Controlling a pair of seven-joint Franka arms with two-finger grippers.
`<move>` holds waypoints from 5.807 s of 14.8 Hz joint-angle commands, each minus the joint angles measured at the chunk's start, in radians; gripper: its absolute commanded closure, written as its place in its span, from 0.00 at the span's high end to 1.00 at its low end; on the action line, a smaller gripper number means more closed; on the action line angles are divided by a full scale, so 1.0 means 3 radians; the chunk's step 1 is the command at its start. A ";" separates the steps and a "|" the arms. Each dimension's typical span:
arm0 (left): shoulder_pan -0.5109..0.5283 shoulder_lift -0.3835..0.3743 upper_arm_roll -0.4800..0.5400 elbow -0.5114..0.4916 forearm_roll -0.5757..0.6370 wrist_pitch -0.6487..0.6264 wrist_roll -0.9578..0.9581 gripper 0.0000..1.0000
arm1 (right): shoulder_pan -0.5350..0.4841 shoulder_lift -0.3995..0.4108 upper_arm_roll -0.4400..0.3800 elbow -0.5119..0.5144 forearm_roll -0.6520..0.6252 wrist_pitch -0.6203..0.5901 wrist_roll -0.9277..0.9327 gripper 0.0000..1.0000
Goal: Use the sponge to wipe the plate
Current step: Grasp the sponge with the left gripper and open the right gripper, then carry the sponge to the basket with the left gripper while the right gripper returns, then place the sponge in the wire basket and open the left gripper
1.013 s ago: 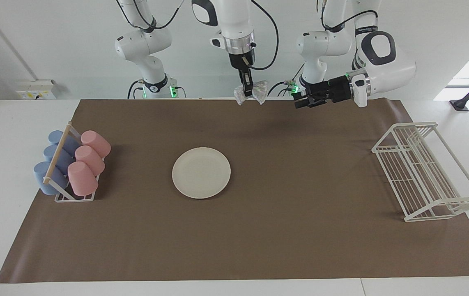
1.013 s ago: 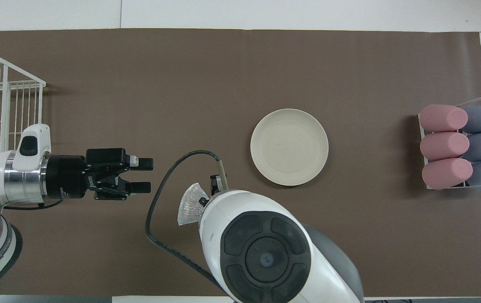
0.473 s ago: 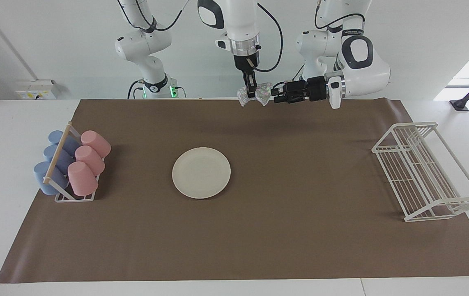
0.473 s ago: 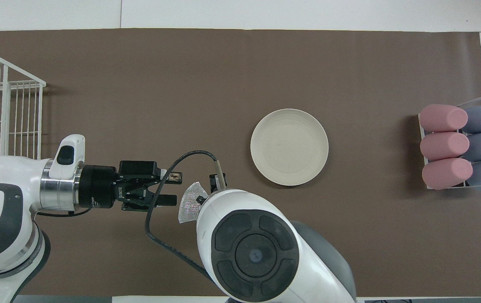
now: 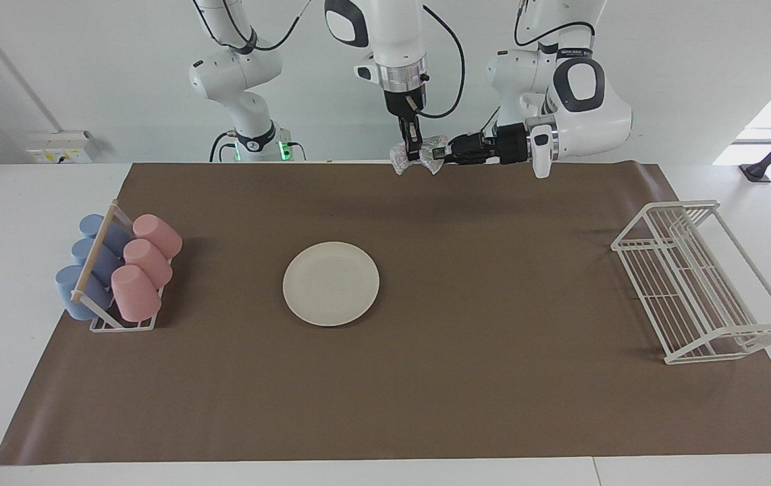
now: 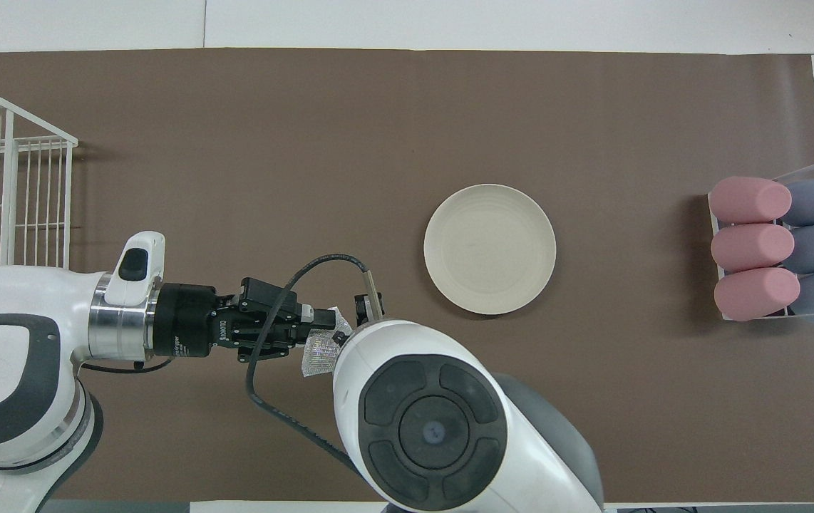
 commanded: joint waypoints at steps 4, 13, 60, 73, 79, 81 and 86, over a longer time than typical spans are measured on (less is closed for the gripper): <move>-0.0025 -0.0107 0.0052 -0.0083 -0.0045 -0.0078 -0.0197 0.00 | -0.0043 0.0016 0.0025 0.0034 -0.0077 0.0020 0.0013 0.00; 0.0047 -0.0112 0.0063 -0.0072 -0.0015 -0.0113 -0.0325 0.00 | -0.0324 -0.0230 0.0004 -0.0130 -0.0072 -0.0169 -0.1519 1.00; 0.0292 0.1560 0.0006 0.1487 0.8438 0.0142 -0.1874 0.00 | -0.1633 -0.0097 -0.1208 0.0309 -0.0246 -0.1115 -0.7483 1.00; 0.0354 0.1565 -0.0009 0.1462 0.8392 0.0316 -0.2043 1.00 | -0.1623 -0.0097 -0.1198 0.0310 -0.0246 -0.1064 -0.7508 1.00; 0.0353 0.1545 -0.0009 0.1528 0.8117 0.0311 -0.2028 1.00 | -0.1623 -0.0097 -0.1192 0.0330 -0.0251 -0.1034 -0.7509 1.00; 0.0353 0.1525 -0.0004 0.1665 0.7765 0.0265 -0.1987 1.00 | -0.1623 -0.0092 -0.1192 0.0335 -0.0251 -0.1028 -0.7509 1.00; 0.0353 0.1356 0.0001 0.2120 0.6559 -0.0235 -0.1722 1.00 | -0.1623 -0.0092 -0.1192 0.0330 -0.0251 -0.1028 -0.7498 1.00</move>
